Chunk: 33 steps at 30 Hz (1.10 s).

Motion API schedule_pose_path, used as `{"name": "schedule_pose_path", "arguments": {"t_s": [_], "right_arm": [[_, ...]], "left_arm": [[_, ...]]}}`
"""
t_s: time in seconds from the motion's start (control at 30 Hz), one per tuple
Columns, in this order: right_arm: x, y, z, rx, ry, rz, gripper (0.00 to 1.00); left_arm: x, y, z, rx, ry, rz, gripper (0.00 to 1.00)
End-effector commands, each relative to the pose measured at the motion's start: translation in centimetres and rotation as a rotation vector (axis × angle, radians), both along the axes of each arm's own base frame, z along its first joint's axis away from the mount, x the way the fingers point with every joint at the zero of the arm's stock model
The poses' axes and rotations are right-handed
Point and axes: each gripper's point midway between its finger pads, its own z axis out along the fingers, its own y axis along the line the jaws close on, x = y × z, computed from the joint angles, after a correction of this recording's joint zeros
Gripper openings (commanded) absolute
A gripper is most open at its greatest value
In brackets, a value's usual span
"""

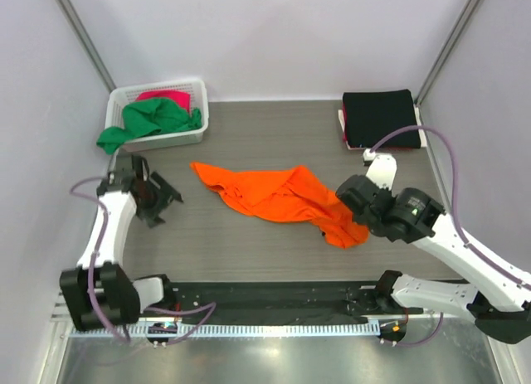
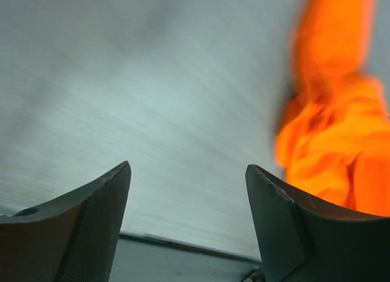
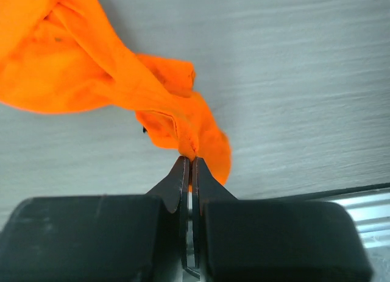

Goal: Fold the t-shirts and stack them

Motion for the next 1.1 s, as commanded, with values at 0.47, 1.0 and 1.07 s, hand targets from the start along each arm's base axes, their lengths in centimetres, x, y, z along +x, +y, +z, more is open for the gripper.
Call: {"name": "schedule_pose_path", "arguments": {"t_s": [0.47, 1.0, 1.07], "right_arm": [[-0.2, 4.3, -5.4, 0.074, 0.12, 0.137, 0.01], [-0.1, 4.4, -5.9, 0.049, 0.134, 0.148, 0.01], [-0.1, 4.3, -6.0, 0.042, 0.134, 0.149, 0.01]], "left_arm": [[4.8, -12.4, 0.1, 0.068, -0.274, -0.276, 0.55], [8.1, -23.2, -6.0, 0.199, -0.141, -0.465, 0.47], [7.6, -23.0, -6.7, 0.227, -0.127, -0.464, 0.47]]}}
